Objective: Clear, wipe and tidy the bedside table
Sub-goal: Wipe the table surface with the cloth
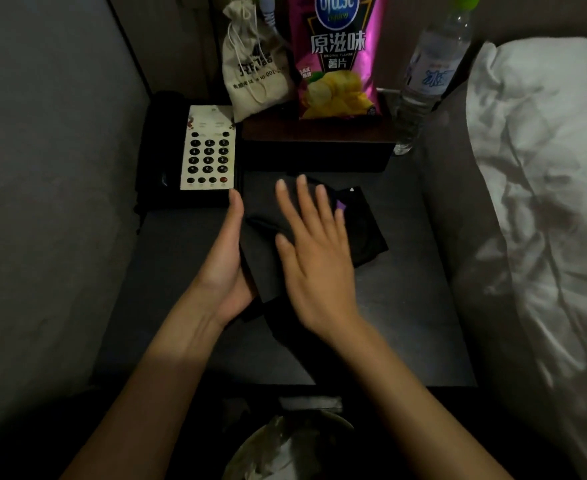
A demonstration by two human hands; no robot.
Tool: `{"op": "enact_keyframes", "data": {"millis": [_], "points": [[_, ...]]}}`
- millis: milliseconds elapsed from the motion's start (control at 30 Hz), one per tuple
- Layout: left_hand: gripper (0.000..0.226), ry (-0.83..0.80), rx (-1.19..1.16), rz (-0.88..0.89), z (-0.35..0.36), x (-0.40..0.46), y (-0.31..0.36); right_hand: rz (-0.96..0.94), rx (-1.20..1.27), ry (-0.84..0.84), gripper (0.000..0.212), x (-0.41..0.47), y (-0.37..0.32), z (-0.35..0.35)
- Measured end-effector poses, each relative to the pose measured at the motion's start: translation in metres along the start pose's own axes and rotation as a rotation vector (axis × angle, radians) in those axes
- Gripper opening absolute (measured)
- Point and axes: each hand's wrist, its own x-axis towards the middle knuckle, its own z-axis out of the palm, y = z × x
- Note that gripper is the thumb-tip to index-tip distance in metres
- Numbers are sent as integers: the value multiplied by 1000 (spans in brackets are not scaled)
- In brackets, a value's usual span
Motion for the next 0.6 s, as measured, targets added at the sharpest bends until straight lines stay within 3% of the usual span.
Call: {"op": "enact_keyframes", "data": {"millis": [267, 433, 600], "points": [[64, 43, -189, 114, -11, -7, 6, -313, -93, -90, 61, -17, -22, 17], [47, 125, -242, 141, -21, -6, 15, -410, -174, -153, 61, -17, -13, 15], [52, 172, -262, 121, -24, -6, 20, -432, -215, -152, 60, -11, -2, 10]]}}
